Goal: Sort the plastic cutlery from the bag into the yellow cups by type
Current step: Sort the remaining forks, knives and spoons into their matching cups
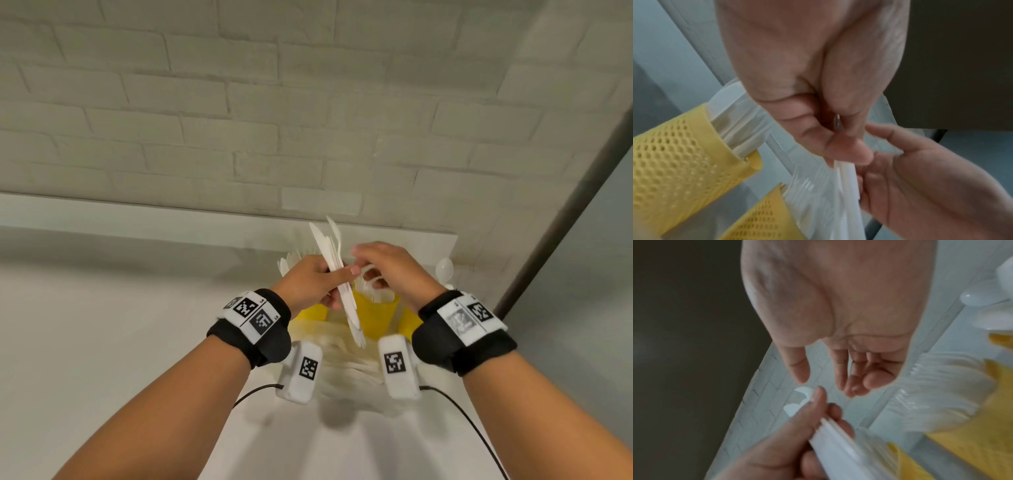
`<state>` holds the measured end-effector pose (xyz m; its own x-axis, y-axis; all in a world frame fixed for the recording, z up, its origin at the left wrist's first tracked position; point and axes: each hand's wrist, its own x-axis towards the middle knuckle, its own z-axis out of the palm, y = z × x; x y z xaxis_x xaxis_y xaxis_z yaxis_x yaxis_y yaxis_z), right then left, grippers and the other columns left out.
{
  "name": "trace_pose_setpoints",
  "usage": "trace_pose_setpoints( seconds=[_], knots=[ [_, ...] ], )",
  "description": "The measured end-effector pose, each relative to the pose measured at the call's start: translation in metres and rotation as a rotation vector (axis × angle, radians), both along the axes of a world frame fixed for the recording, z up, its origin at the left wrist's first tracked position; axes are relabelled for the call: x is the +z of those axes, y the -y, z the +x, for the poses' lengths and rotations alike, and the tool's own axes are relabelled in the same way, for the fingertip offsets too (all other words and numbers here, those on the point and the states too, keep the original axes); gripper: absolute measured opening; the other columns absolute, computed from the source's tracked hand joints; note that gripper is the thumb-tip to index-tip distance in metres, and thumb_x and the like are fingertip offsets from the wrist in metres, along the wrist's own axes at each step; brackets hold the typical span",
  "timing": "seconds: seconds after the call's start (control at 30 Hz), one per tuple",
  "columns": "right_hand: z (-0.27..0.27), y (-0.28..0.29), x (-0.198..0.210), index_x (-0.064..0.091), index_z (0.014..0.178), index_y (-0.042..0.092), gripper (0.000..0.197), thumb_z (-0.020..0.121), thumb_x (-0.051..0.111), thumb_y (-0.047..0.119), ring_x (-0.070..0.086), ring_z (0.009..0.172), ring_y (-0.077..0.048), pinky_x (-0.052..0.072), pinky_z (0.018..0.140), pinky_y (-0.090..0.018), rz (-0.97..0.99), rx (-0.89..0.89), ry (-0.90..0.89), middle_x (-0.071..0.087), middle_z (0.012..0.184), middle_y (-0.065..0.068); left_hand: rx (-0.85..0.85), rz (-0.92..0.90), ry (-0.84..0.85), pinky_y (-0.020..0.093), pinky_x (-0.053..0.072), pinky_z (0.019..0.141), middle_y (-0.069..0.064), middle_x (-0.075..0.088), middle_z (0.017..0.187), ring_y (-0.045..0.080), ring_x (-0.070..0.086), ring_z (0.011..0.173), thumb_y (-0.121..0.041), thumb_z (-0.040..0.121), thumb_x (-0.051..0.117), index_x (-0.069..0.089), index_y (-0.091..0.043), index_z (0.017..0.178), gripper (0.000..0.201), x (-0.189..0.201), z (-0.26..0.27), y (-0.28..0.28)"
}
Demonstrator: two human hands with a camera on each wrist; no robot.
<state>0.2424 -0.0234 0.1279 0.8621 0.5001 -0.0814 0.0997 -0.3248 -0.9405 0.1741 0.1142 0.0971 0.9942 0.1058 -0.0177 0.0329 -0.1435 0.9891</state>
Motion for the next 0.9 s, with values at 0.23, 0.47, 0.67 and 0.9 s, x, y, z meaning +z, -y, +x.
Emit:
trace_pose_setpoints(
  seconds=[0.23, 0.47, 0.67, 0.9],
  knots=[
    [0.004, 0.001, 0.005, 0.067, 0.097, 0.004, 0.018, 0.089, 0.064, 0.021, 0.046, 0.058, -0.009, 0.041, 0.054, -0.020, 0.075, 0.023, 0.051, 0.055, 0.070, 0.000, -0.059, 0.003, 0.003, 0.020, 0.050, 0.050, 0.015, 0.057, 0.074, 0.017, 0.053, 0.055, -0.025, 0.090, 0.066, 0.066, -0.012, 0.083, 0.014, 0.000, -0.002, 0.020],
    [0.022, 0.033, 0.013, 0.060, 0.079, 0.012, 0.011, 0.090, 0.063, 0.014, 0.056, 0.059, -0.007, 0.049, 0.054, -0.015, 0.382, -0.137, -0.064, 0.056, 0.071, -0.001, -0.077, -0.033, -0.026, 0.022, 0.054, 0.056, 0.011, 0.064, 0.079, 0.012, 0.057, 0.055, -0.022, 0.090, 0.067, 0.067, -0.004, 0.091, 0.018, -0.004, 0.005, 0.029],
    [0.052, 0.080, 0.016, 0.057, 0.097, 0.008, 0.010, 0.090, 0.062, 0.007, 0.055, 0.060, -0.010, 0.053, 0.059, -0.019, 0.419, -0.453, 0.173, 0.058, 0.075, -0.006, -0.061, 0.015, -0.040, 0.024, 0.057, 0.059, 0.007, 0.063, 0.068, 0.014, 0.061, 0.056, -0.024, 0.090, 0.067, 0.068, -0.001, 0.094, 0.024, -0.008, 0.016, 0.041],
    [0.058, 0.089, -0.046, 0.058, 0.103, 0.003, 0.021, 0.084, 0.066, 0.010, 0.060, 0.079, -0.025, 0.044, 0.070, -0.028, -0.160, -0.475, 0.438, 0.061, 0.086, -0.006, -0.054, 0.038, -0.043, 0.024, 0.059, 0.060, 0.004, 0.060, 0.061, 0.012, 0.063, 0.051, -0.025, 0.091, 0.065, 0.067, -0.002, 0.094, 0.023, -0.007, 0.024, 0.051]
  ],
)
